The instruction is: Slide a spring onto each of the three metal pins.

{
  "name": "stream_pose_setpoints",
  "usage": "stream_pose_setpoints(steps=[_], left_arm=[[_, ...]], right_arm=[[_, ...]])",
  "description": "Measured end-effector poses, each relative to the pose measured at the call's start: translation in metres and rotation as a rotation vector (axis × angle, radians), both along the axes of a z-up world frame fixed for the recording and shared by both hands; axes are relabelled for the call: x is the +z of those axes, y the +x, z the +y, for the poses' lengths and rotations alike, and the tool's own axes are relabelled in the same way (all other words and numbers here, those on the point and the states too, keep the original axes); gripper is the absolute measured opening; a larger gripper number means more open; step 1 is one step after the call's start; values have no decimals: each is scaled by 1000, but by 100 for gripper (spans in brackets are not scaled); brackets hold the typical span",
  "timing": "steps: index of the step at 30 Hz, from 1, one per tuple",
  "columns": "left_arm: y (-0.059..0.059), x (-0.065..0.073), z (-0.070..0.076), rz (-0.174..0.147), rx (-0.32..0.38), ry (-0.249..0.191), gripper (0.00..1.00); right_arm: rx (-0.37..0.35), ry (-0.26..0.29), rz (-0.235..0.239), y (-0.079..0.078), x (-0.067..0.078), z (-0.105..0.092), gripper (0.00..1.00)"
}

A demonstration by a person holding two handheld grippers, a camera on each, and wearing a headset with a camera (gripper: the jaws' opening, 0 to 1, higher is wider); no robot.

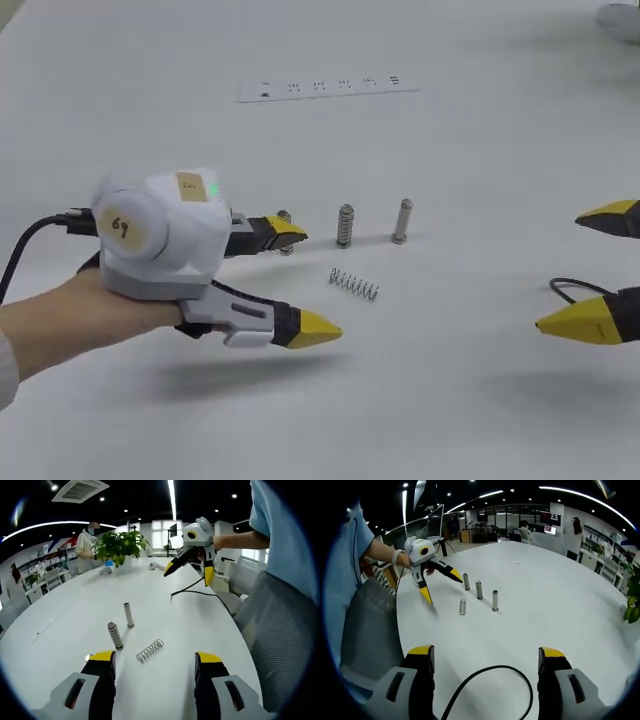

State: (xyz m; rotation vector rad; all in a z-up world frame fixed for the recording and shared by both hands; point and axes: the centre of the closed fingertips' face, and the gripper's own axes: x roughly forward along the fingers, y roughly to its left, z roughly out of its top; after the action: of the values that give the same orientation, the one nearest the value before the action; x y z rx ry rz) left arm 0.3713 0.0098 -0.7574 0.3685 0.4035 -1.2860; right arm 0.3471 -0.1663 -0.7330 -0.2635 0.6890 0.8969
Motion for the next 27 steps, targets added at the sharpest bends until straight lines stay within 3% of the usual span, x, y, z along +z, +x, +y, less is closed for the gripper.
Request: stream_pose_setpoints(steps=[7,12,17,21,27], left_arm=[[5,-12,-1,-62,-74,93,50],[8,-14,-5,-75,-100,111,42],[15,-19,-6,-67,-122,151,33],[18,-23,-8,-45,-127,158,24],[20,-27,-13,-34,-121,155,21]], right_arm=[[-13,6,8,-4,-4,-2,83],[-20,11,15,-6,-7,-3,83],[-25,16,15,-9,-6,-2,83],[-30,19,21,-11,-8,-1,83],[-36,23,28,-15,-10,0,82]])
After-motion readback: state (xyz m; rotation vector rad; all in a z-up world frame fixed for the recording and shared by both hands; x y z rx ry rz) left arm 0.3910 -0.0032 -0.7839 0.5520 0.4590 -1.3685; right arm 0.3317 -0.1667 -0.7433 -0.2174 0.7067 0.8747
